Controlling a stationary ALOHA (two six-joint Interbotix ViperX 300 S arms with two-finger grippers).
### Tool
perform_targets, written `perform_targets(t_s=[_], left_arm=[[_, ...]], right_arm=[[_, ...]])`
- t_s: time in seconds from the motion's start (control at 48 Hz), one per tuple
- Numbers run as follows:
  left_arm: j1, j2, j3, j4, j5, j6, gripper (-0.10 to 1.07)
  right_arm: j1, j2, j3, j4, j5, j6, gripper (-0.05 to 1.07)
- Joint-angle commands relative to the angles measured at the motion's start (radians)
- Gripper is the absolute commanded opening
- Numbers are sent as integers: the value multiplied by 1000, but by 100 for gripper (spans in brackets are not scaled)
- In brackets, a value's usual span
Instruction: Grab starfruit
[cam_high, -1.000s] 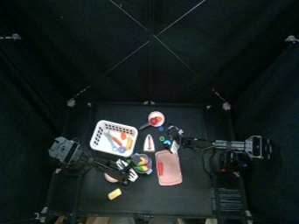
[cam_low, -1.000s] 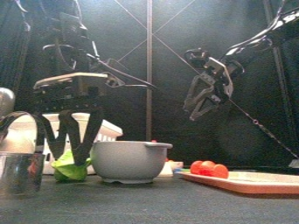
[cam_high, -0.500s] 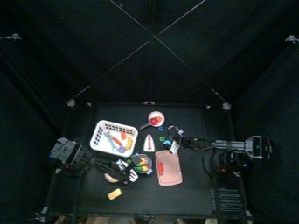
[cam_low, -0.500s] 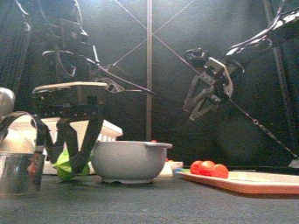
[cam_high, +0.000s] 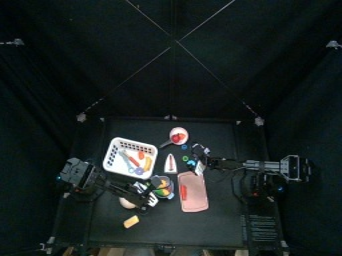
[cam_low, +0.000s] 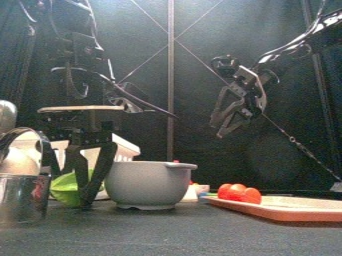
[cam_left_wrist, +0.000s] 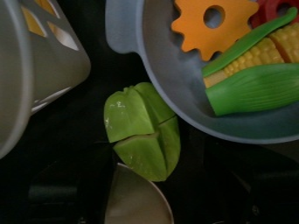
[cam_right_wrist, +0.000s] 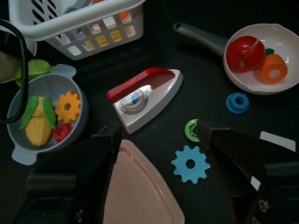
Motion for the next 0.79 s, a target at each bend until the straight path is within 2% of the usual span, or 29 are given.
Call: perform_targets(t_s=[0.0, 0.333, 0.562, 0.771], left_arm=[[3, -11, -23, 2, 0, -2, 94], [3, -35, -23, -11, 2, 5, 74], [-5, -100, -18, -29, 3, 8, 73], [-5, -130, -2, -32, 51, 5, 73]], right_arm=[[2, -12, -8, 0, -8, -2, 98], [2, -11, -5, -2, -8, -2, 98], [2, -11, -3, 0, -8, -2, 98], [5, -11, -5, -2, -6, -2, 98]])
